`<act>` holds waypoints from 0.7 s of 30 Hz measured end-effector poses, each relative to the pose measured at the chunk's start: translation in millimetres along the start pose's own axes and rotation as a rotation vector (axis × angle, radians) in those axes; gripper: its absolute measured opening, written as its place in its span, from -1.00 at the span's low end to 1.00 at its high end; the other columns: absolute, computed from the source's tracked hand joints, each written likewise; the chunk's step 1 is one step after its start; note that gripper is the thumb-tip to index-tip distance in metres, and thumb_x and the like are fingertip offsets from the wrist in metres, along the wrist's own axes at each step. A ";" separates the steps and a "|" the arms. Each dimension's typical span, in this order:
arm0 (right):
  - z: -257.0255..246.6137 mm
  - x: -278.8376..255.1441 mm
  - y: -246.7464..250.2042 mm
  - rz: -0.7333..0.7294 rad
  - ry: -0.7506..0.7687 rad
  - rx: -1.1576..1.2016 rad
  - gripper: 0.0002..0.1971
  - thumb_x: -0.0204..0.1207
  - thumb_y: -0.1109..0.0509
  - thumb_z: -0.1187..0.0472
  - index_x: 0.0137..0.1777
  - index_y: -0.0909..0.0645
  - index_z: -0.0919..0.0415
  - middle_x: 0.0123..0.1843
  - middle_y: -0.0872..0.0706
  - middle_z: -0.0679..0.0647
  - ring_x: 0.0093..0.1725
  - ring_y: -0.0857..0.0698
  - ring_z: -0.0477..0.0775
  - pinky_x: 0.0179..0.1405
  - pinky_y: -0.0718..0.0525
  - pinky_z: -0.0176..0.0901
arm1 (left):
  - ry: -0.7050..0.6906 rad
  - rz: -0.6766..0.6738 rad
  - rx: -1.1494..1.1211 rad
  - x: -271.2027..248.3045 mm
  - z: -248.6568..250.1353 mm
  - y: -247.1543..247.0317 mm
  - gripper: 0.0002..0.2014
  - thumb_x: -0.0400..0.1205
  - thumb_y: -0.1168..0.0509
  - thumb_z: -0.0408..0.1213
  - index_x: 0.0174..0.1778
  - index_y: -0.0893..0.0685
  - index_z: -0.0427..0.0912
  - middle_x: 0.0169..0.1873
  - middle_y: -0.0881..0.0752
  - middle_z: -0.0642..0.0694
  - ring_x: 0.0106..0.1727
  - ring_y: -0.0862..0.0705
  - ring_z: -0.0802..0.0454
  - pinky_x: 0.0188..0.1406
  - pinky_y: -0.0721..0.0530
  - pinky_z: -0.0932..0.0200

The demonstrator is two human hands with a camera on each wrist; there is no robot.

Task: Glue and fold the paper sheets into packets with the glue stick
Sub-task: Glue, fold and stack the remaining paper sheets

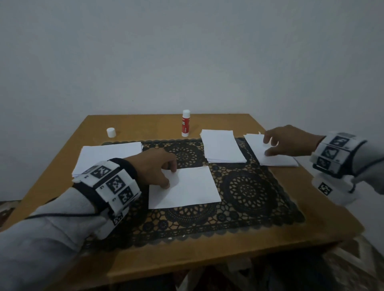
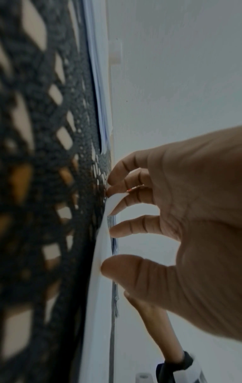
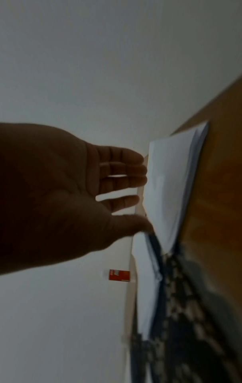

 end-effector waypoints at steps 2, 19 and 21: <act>-2.6 -7.3 -9.5 -0.035 0.062 -0.073 -0.52 0.51 -0.46 -0.12 0.32 -0.56 0.13 0.25 -0.69 0.11 0.10 -0.62 0.07 0.00 -0.50 -0.20 | 0.001 0.011 -0.003 0.1 -0.1 1.0 -0.66 0.47 -0.50 -0.19 0.13 -0.61 -0.04 0.02 -0.56 0.02 0.06 -0.53 0.05 0.01 -0.54 0.17; -20.3 -10.4 -29.7 0.010 0.343 -0.191 -0.67 0.64 -0.25 -0.13 0.31 -0.57 -0.02 0.17 -0.73 -0.02 0.01 -0.60 -0.06 0.03 -0.49 -0.23 | 0.011 0.064 -0.065 1.2 -4.1 3.4 -0.81 0.60 -0.37 -0.20 0.12 -0.62 -0.07 0.02 -0.62 0.01 0.05 -0.60 0.05 0.03 -0.55 0.23; -21.9 -12.2 -28.1 0.038 0.342 -0.185 -0.72 0.65 -0.26 -0.07 0.26 -0.59 0.00 0.14 -0.75 0.01 0.05 -0.66 0.01 0.02 -0.53 -0.18 | 0.010 0.064 -0.069 1.1 -4.4 3.4 -0.81 0.60 -0.37 -0.21 0.12 -0.62 -0.07 0.04 -0.63 0.00 0.05 -0.60 0.05 0.03 -0.55 0.22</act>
Point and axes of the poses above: each hand's wrist, its own x-axis towards the middle knuckle, its own y-axis out of the back of the hand, z = x × y, the point moved 10 cm from there along x, towards the middle knuckle
